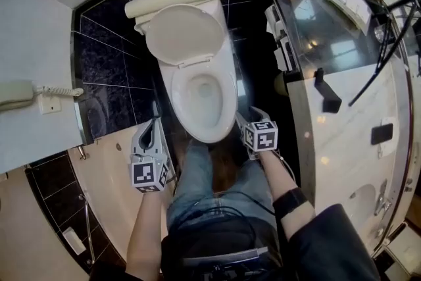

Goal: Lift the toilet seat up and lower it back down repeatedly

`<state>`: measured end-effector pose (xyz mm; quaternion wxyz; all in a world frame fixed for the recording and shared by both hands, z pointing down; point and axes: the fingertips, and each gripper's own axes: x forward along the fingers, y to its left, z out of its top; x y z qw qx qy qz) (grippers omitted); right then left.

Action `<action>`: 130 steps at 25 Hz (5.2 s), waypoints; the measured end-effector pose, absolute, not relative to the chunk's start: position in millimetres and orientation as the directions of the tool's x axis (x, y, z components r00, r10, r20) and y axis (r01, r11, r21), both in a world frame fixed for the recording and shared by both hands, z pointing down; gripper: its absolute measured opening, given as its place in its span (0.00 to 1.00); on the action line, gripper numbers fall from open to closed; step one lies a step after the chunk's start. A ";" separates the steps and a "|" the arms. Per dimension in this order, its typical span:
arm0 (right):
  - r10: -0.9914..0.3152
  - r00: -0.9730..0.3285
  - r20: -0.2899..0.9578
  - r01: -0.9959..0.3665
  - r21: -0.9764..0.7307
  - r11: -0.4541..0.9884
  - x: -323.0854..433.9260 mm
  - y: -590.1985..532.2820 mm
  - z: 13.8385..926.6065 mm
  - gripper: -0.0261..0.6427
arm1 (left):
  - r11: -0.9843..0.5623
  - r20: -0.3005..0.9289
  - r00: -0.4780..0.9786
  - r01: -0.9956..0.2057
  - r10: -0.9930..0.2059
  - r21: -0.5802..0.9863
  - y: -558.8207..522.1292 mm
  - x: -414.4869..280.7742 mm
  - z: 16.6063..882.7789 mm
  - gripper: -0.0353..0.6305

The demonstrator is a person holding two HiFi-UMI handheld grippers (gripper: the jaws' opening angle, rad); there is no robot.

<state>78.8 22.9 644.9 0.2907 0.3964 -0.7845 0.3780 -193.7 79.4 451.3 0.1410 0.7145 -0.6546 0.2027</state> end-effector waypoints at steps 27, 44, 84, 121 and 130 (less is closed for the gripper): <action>-0.267 -0.557 0.786 -0.760 -0.612 -0.219 66.8 136.0 933.6 0.37 | -0.120 0.562 0.076 -0.992 -0.824 -0.041 92.0 -172.0 665.5 0.05; -0.292 -0.578 0.762 -0.701 -0.647 -0.301 59.1 128.4 953.7 0.29 | -0.131 0.617 0.089 -0.991 -0.782 -0.024 88.8 -188.5 694.5 0.05; -0.312 -0.699 0.644 -0.594 -0.765 -0.248 40.3 52.1 720.3 0.23 | -0.067 0.790 0.233 -0.969 -0.567 0.238 186.0 -115.9 707.8 0.05; -0.457 -0.675 0.579 -0.735 -0.580 0.350 5.0 -65.8 542.0 0.06 | -0.067 0.550 0.137 -0.987 -0.824 0.145 -120.1 -207.9 547.3 0.05; -0.473 -0.673 0.568 -0.737 -0.566 0.370 -2.2 -73.2 545.3 0.06 | -0.089 0.531 0.120 -0.992 -0.839 0.085 -181.3 -232.1 548.9 0.05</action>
